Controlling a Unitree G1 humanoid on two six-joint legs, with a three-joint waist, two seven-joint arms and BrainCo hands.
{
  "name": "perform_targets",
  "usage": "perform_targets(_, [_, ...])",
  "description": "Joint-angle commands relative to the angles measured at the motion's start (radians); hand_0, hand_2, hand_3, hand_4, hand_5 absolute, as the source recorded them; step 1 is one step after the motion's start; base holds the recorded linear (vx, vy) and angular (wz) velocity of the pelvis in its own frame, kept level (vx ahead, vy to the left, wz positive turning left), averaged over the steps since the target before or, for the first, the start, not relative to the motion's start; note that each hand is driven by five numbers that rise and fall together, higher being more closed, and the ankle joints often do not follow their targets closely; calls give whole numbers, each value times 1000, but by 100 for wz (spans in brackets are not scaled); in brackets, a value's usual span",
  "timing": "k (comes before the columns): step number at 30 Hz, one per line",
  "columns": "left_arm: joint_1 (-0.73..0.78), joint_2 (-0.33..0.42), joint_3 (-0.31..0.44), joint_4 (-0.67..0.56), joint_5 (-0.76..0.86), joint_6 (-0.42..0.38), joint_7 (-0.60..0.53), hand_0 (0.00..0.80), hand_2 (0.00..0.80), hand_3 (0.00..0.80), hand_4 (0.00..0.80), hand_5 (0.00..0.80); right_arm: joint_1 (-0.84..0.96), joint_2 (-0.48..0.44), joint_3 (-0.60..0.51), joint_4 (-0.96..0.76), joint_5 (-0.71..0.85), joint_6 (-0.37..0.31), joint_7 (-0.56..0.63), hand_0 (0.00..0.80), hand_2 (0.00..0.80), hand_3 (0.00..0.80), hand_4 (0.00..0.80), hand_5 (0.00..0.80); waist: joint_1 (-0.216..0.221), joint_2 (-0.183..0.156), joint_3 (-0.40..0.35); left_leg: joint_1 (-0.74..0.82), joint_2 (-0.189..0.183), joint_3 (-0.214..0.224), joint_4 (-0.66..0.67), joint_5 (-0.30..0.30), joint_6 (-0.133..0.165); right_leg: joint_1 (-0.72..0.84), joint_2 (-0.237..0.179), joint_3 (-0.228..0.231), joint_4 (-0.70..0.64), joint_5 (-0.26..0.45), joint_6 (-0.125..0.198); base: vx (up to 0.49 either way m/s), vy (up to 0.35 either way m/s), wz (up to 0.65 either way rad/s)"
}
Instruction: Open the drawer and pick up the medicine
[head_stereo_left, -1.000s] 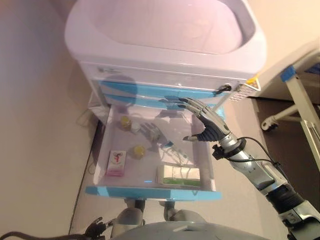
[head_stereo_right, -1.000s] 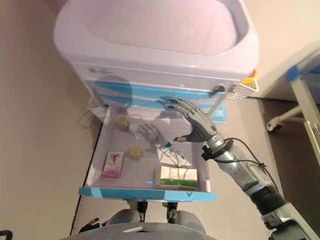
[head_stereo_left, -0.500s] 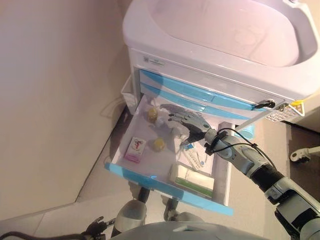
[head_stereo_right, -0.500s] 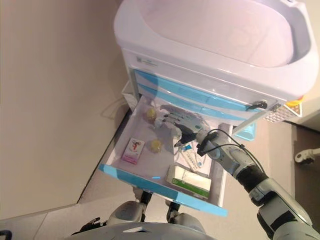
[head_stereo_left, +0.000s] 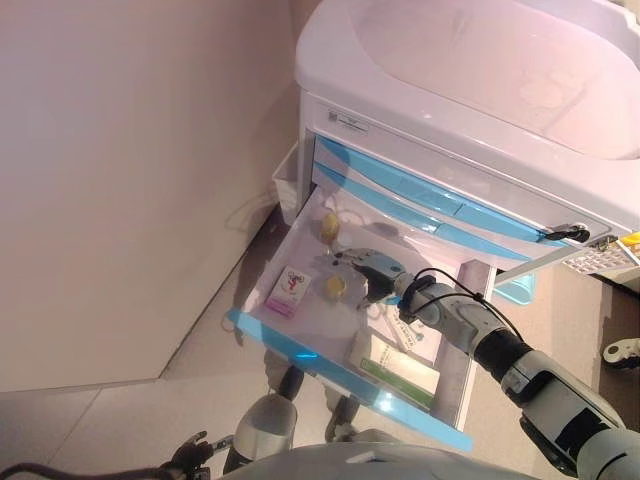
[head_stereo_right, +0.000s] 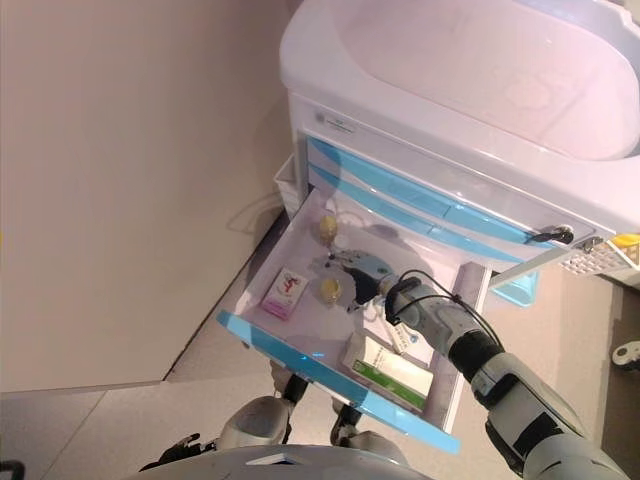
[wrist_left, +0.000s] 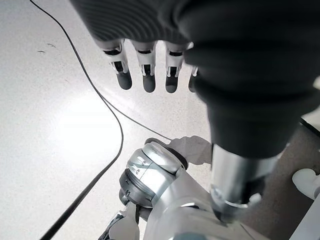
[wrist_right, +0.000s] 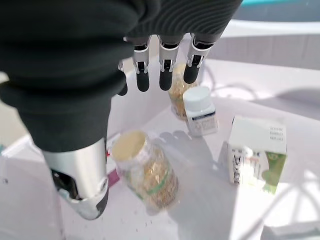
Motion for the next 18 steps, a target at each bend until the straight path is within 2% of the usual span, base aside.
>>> perform_targets(1, [4, -5, -20, 35, 35, -18, -9, 0, 0, 0, 0, 0, -34, 31, 42, -8, -24, -13, -44, 0, 0, 0, 0, 0, 21, 9, -40, -21, -41, -30, -17, -40, -4, 33, 13, -16, 84, -80, 23, 20, 1, 5])
perform_targets(18, [17, -21, -58, 4, 42, -18, -4, 0, 0, 0, 0, 0, -38, 89, 33, 98, -89, 24, -120, 0, 0, 0, 0, 0, 41, 37, -30, -31, -51, -57, -15, -28, -2, 31, 5, -34, 85, -77, 26, 7, 6, 5])
